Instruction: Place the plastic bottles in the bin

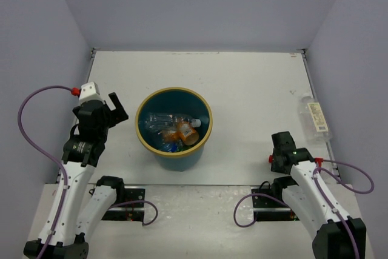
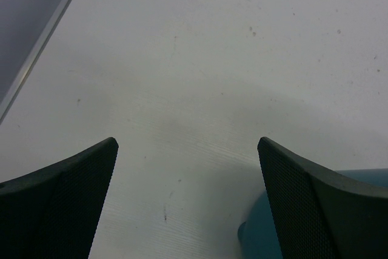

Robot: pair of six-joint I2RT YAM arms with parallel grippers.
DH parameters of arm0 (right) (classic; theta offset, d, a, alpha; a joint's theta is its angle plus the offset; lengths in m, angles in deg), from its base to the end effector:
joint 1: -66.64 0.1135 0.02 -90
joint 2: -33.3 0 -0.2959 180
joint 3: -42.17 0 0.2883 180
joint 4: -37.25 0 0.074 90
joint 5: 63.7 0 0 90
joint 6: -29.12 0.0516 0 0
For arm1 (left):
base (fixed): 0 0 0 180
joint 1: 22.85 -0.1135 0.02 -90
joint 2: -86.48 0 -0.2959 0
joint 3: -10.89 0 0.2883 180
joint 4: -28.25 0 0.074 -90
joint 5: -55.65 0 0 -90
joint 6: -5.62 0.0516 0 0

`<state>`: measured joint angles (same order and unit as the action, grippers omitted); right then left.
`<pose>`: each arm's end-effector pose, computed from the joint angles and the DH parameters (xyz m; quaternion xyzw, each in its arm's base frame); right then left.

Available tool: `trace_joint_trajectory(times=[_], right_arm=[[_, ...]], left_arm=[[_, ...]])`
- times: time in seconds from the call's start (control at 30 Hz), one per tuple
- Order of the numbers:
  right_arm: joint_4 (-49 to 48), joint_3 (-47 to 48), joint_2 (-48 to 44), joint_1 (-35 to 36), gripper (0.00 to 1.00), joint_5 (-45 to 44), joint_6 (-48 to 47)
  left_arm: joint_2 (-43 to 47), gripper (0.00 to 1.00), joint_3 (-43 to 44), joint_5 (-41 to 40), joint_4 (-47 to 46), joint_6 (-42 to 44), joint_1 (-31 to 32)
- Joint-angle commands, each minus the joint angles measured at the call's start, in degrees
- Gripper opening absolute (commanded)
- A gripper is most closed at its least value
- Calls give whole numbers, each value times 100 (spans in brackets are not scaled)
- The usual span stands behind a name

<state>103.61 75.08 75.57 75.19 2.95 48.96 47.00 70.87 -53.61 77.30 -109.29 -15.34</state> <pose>0.1172 -0.0031 0.1480 0.7673 0.5967 0.0017 0.2348 0.1702 -0.0053 0.3440 -0.2127 0.8248 -0.0025 0.5238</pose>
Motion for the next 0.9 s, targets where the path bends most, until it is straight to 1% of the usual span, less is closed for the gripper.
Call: trace_joint_trajectory(times=[0.0, 0.07, 0.1, 0.17, 0.23, 0.33, 0.4, 0.57, 0.7, 0.87], right_arm=[[85, -67, 202, -38, 38, -514, 234], [51, 66, 212, -30, 28, -579, -28], [45, 125, 181, -30, 25, -610, -136], [-76, 242, 82, -37, 24, -756, -521], [-79, 309, -203, -30, 17, -848, -705], [-200, 418, -744, -30, 5, -925, -1179], [-371, 652, -1110, -30, 1, -982, -1692], [-1640, 1331, -1682, -11, 0, -781, -3974], [-2291, 1783, -1822, 30, 0, -216, -4972], [-3242, 2188, -1939, 52, 0, 650, -5731]], left_arm=[[80, 100, -24, -263, -197, -32, -30], [78, 100, -13, -275, -197, -41, -30], [72, 100, -7, -289, -197, -41, -30], [64, 100, -21, -311, -189, -48, -30], [51, 100, -41, -337, -178, -71, -30], [42, 100, -36, -359, -176, -93, -30], [52, 100, -13, -386, -193, -100, -30], [19, 100, 48, -396, -122, -221, -30], [27, 100, 122, -420, 26, -377, -30], [25, 100, 256, -353, 149, -521, -30]])
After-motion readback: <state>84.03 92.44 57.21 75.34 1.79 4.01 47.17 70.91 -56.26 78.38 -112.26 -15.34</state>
